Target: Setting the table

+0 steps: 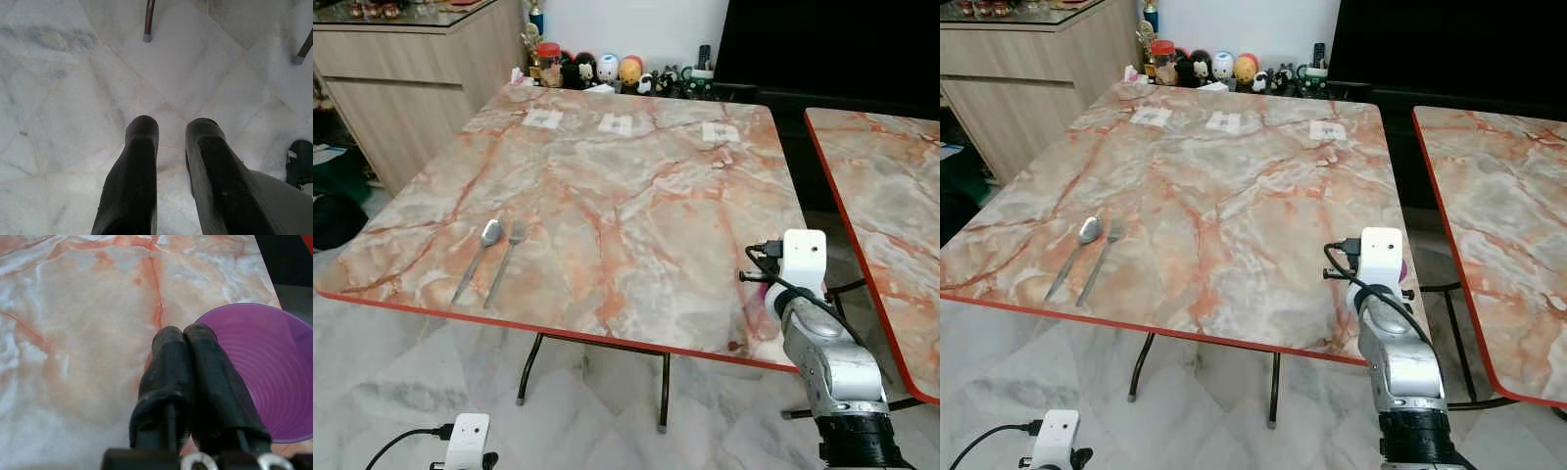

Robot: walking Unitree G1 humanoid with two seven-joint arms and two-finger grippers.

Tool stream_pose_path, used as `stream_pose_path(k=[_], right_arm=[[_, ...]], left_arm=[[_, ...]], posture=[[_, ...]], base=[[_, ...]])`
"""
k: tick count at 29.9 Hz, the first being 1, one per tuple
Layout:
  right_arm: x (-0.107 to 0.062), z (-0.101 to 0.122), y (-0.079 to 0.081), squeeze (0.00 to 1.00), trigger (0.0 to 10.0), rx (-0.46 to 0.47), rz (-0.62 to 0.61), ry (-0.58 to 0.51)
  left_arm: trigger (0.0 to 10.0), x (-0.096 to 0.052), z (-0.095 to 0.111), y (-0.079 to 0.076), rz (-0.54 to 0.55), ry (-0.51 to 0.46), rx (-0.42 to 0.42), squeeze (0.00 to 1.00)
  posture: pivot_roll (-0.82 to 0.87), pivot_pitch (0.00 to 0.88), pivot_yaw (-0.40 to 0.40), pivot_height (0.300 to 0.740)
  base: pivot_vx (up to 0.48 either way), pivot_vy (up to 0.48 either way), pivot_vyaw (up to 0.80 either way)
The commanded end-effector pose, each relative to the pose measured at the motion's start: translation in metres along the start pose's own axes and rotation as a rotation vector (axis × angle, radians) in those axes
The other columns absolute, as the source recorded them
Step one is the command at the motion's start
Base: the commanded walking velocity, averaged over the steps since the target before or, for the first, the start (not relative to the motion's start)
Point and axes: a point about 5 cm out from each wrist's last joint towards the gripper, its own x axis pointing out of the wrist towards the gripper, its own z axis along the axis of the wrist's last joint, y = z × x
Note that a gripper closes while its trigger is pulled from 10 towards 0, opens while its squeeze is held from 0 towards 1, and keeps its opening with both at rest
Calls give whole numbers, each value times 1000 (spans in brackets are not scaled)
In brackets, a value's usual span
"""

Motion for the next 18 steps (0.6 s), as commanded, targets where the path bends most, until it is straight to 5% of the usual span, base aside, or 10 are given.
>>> stream_pose_path(k=[1,4,5,7,8,16,17,18], right_arm=[[0,-7,-2,1000,10000,0,-5,34],[0,-5,-2,1000,10000,-2,-4,29],[0,-4,-3,624,10000,-8,-5,28],[0,-3,-3,624,10000,-9,-8,27],[0,-2,-4,0,10000,-8,-11,24],[1,0,-7,0,10000,-11,-20,17],[2,1,-8,224,10000,-10,-24,16],[2,1,-9,1000,10000,-10,-26,16]], left_arm=[[10000,-1,-7,2,6,32,-10,0],[10000,-1,-7,2,7,32,-10,0],[10000,-1,-7,2,6,33,-10,0],[10000,-1,-7,1,5,34,-9,0],[10000,-1,-7,2,5,33,-9,0],[10000,-1,-6,2,5,30,-8,0],[10000,-1,-5,1,4,27,-9,0],[10000,-1,-5,1,4,26,-9,0]], posture=[[56,4,-33,740],[53,6,-32,740],[53,6,-32,740],[53,6,-32,740],[53,6,-32,740],[53,6,-31,740],[53,6,-31,740],[53,6,-31,740]], base=[[0,0,0],[0,0,0],[0,0,0],[0,0,0],[0,0,0],[0,0,0],[0,0,0],[0,0,0]])
